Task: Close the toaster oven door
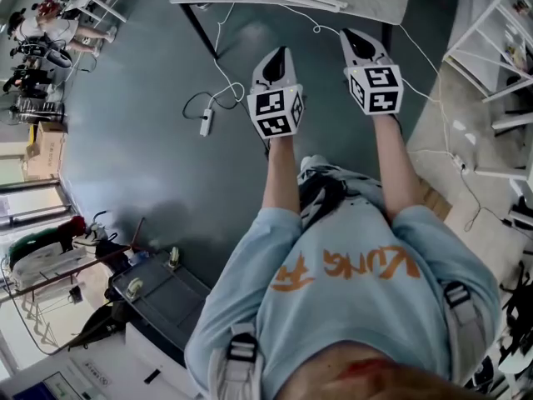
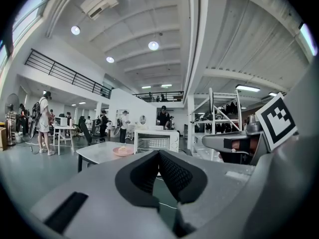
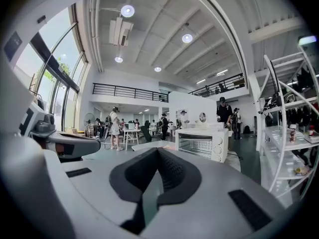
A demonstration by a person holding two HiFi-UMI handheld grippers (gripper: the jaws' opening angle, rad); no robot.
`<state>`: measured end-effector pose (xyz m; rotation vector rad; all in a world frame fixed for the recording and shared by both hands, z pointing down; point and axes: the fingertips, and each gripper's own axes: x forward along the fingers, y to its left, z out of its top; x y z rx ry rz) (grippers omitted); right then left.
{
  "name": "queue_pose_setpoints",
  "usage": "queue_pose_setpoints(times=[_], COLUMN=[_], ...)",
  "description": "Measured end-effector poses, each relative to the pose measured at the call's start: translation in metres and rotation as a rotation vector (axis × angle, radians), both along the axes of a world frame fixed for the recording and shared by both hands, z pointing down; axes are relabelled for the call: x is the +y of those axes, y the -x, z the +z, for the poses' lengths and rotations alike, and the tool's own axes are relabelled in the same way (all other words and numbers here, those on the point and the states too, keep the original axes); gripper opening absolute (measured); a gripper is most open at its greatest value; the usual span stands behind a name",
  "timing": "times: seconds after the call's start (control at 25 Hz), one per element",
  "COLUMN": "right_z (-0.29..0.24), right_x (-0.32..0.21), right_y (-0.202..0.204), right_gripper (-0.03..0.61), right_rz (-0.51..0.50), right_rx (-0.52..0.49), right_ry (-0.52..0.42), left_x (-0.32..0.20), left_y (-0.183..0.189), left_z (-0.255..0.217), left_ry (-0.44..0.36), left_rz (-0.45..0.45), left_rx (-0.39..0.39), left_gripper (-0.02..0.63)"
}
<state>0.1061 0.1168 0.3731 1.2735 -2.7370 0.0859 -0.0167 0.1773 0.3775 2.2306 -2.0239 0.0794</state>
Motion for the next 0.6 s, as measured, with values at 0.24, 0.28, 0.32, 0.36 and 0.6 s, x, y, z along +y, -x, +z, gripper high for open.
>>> queue_pose_setpoints(times=[0.24, 0.28, 0.32, 0.36, 0.6], right_z=[-0.003, -0.001, 0.001, 0.002, 0.002], right_x=[-0.008, -0.011, -0.015, -0.02, -0.067], right_y=[0.013, 0.016, 0.017, 0.018, 0.022], right_gripper=[-0.003, -0.003, -0.003, -0.003, -0.003], right_rz=[-0.009, -0.008, -0.008, -0.007, 0.028], right_rx=[-0.002, 0.004, 0.009, 0.012, 0.02], right_ry=[-0.007, 0.0, 0.001, -0.005, -0.021], left_x=[-0.01, -0.013, -0.016, -0.021, -0.068], left_y=[0.011, 0.014, 0.016, 0.019, 0.029], left_z=[0.0, 0.001, 0.002, 0.004, 0.016], left_ry=[0.007, 0.009, 0.01, 0.011, 0.02], left_rz=[0.004, 0.005, 0.005, 0.004, 0.034], left_rx=[-0.005, -0.002, 0.002, 0.005, 0.008], left_gripper=[0.003, 0.003, 0.003, 0.003, 0.003])
